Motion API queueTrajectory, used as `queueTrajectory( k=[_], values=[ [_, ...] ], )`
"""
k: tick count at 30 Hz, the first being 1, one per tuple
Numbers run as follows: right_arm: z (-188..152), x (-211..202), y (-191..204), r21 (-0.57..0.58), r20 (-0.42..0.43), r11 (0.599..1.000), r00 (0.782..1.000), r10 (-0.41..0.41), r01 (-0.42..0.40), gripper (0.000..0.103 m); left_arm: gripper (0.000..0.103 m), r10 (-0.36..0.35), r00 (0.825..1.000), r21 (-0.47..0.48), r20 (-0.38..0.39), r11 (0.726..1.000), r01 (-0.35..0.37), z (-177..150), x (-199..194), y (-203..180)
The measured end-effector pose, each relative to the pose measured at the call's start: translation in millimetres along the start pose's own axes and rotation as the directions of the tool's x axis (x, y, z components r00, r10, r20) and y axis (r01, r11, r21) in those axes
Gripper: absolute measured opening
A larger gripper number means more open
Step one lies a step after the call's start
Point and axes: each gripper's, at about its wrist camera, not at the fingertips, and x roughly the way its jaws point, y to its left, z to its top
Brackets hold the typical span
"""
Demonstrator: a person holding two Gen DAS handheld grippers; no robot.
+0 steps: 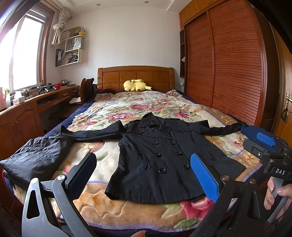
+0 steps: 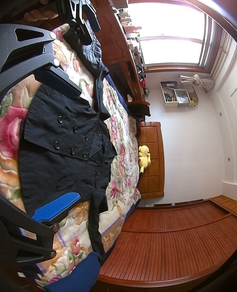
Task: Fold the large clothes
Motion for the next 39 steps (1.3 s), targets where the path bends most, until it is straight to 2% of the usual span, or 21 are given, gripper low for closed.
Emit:
queueTrajectory(
  k=[12,21,29,33,35,39],
  values=[
    [-14.2,32.2,-0.2,-0.014,-0.060,1.000,0.998,0.014,-0.015,0.103,0.103,0.023,0.997,-0.020,-0.075,0.999,-0.024,-24.3,32.4,17.0],
    [-31.6,80.1,-2.6,-0.003,-0.147,0.999,0.988,0.044,-0.045,0.103,0.103,0.049,0.988,-0.038,-0.150,0.998,-0.055,-55.8,66.6,37.5],
    [-15.7,126.0,8.2,-0.047,-0.136,0.995,0.987,0.081,-0.088,0.103,0.103,0.096,0.981,0.000,-0.169,0.995,-0.098,-61.8,94.0,59.1],
    [-0.2,158.9,19.9,-0.110,-0.142,0.991,0.988,0.058,-0.074,0.103,0.103,0.106,0.982,0.007,-0.155,0.994,-0.106,-56.1,105.2,74.2],
    [6.6,174.6,24.4,-0.119,-0.147,0.989,0.987,0.066,-0.084,0.103,0.103,0.131,0.981,0.016,-0.145,0.991,-0.130,-51.1,111.6,83.0],
    [15.6,210.9,33.4,-0.138,-0.168,0.984,0.982,0.087,-0.111,0.103,0.103,0.129,0.982,0.009,-0.141,0.992,-0.129,-39.6,127.9,100.8]
  ],
)
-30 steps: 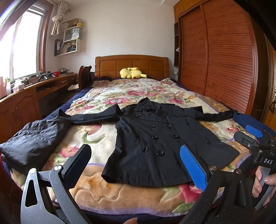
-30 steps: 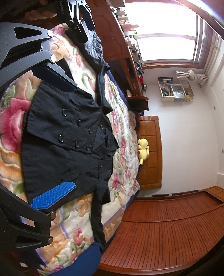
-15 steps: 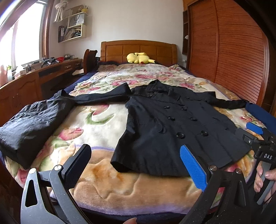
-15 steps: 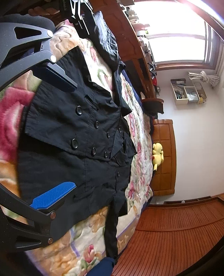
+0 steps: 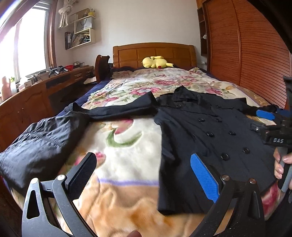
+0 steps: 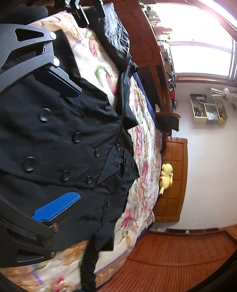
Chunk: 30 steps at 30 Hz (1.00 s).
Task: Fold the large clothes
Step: 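Move the left gripper to the black coat sleeve cuff and grasp it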
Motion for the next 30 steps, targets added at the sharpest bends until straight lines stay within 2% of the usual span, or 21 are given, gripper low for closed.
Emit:
queueTrajectory(
  k=[4,7,13,22,25,29,30],
  values=[
    [3.7,36.2,2.8,-0.022,-0.044,1.000,0.999,0.016,-0.017,0.103,0.103,0.008,1.000,-0.007,-0.028,1.000,-0.009,16.5,22.7,15.2],
    [-6.3,60.3,-0.3,-0.037,-0.109,0.999,0.994,-0.006,0.002,0.103,0.103,-0.003,0.999,-0.009,-0.033,1.000,0.003,25.5,34.8,19.1],
    [-18.2,81.1,-14.9,0.026,-0.179,0.998,0.982,0.058,-0.054,0.103,0.103,-0.014,0.997,0.056,-0.081,0.998,0.019,47.8,77.8,17.7],
    [-11.9,85.9,-19.1,0.030,-0.198,0.997,0.977,0.079,-0.074,0.103,0.103,-0.084,0.986,0.016,-0.147,0.996,0.087,68.2,151.5,29.7],
    [-12.0,88.0,-19.8,0.034,-0.199,0.997,0.977,0.076,-0.071,0.103,0.103,-0.118,0.983,-0.008,-0.144,0.993,0.118,74.3,168.5,36.1],
    [-13.4,88.1,-18.7,0.033,-0.197,0.997,0.978,0.070,-0.065,0.103,0.103,-0.113,0.983,-0.016,-0.146,0.994,0.112,83.0,191.5,42.5],
    [-13.6,88.6,-18.0,0.033,-0.197,0.997,0.978,0.069,-0.064,0.103,0.099,-0.118,0.981,-0.028,-0.153,0.993,0.115,85.2,198.8,45.5]
  ],
)
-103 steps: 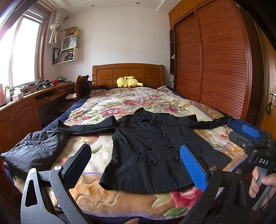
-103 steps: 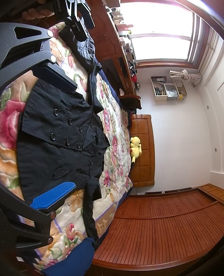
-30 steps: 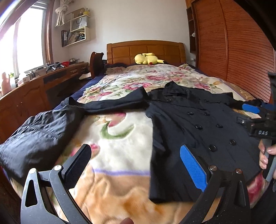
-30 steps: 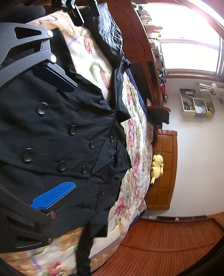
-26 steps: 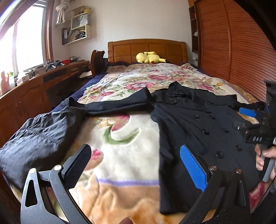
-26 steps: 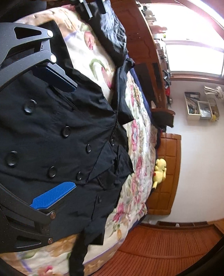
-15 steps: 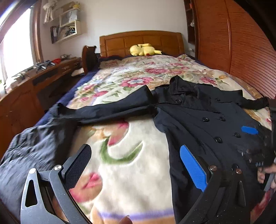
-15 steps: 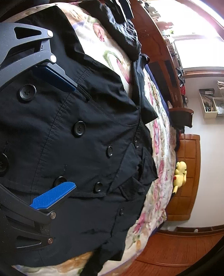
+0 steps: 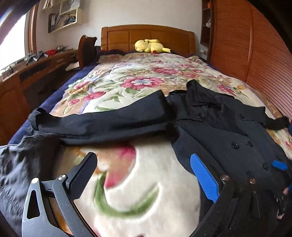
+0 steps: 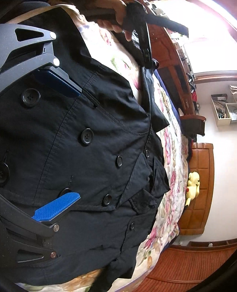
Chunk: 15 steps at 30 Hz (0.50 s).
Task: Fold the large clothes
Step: 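Move the left gripper to the black coat sleeve cuff and grasp it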
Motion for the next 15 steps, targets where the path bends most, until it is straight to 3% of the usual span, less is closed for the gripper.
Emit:
queueTrajectory(
  k=[3,7,15],
  values=[
    [-0.3,0.7,1.8,-0.003,-0.008,1.000,1.000,-0.001,0.001,0.103,0.093,-0.002,1.000,-0.050,-0.024,0.999,0.001,8.7,18.4,12.9],
    [-1.2,1.7,4.0,-0.012,-0.012,1.000,1.000,-0.008,0.008,0.103,0.077,0.009,0.998,-0.133,-0.056,0.991,-0.016,19.7,41.2,32.9],
    [-2.4,6.0,3.9,-0.012,-0.025,1.000,1.000,-0.007,0.006,0.103,0.072,0.019,0.992,-0.287,-0.123,0.956,-0.054,22.7,76.2,61.0]
  ],
)
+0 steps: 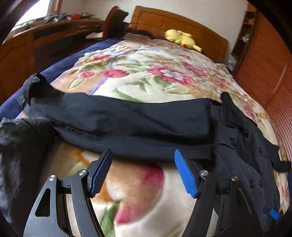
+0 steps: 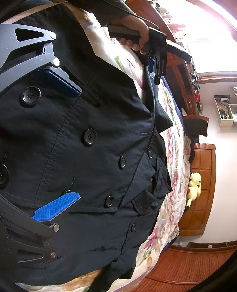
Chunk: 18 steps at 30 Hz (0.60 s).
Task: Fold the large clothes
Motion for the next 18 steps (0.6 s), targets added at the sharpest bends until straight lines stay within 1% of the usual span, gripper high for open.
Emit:
queueTrajectory(
  k=[4,6,7,8,9,10,11,14,15,16,17,18],
  values=[
    [0.1,-0.2,0.2,-0.004,-0.001,1.000,1.000,0.001,-0.001,0.103,0.072,0.021,0.998,-0.060,-0.053,0.998,-0.024,-2.6,16.6,12.1],
    [-0.3,0.4,0.6,-0.006,-0.003,1.000,1.000,0.001,-0.001,0.103,0.072,-0.003,0.997,-0.100,-0.080,0.995,-0.005,-4.1,24.1,18.7],
    [-0.6,0.9,0.6,-0.007,-0.004,1.000,1.000,0.001,-0.001,0.103,0.072,-0.023,0.996,-0.116,-0.085,0.993,0.013,-3.9,26.5,21.0],
    [-0.8,1.5,0.7,-0.006,-0.006,1.000,1.000,0.001,-0.001,0.103,0.072,-0.029,0.996,-0.121,-0.083,0.992,0.018,-3.2,27.1,22.0],
    [-0.8,2.2,0.9,-0.005,-0.008,1.000,1.000,0.001,-0.001,0.103,0.070,-0.027,0.997,-0.121,-0.079,0.993,0.017,-3.1,26.2,22.4],
    [-0.8,2.5,0.6,-0.004,-0.009,1.000,1.000,0.002,-0.002,0.103,0.061,-0.026,0.997,-0.116,-0.073,0.993,0.017,-1.1,26.0,22.1],
    [-0.7,2.9,0.4,-0.004,-0.010,1.000,1.000,0.003,-0.003,0.103,0.056,-0.028,0.997,-0.113,-0.072,0.993,0.020,0.8,26.6,22.4],
    [-0.5,3.7,0.7,-0.004,-0.010,1.000,1.000,-0.001,0.001,0.103,0.033,-0.044,0.995,-0.110,-0.093,0.993,0.033,7.6,34.0,21.2],
    [-0.6,3.8,1.2,-0.006,-0.010,1.000,1.000,-0.002,0.002,0.103,0.018,-0.044,0.994,-0.113,-0.095,0.993,0.033,10.0,35.5,20.9],
    [-0.5,4.0,1.8,-0.008,-0.010,1.000,1.000,-0.003,0.003,0.103,0.010,-0.046,0.995,-0.115,-0.092,0.993,0.036,12.7,36.0,20.7],
    [-0.6,3.9,2.1,-0.009,-0.009,1.000,1.000,-0.004,0.004,0.103,0.008,-0.050,0.995,-0.112,-0.089,0.993,0.040,15.5,36.4,19.4],
    [-0.6,3.8,2.3,-0.009,-0.008,1.000,1.000,-0.004,0.004,0.103,0.005,-0.043,0.996,-0.088,-0.079,0.995,0.036,17.7,33.6,14.2]
  ],
)
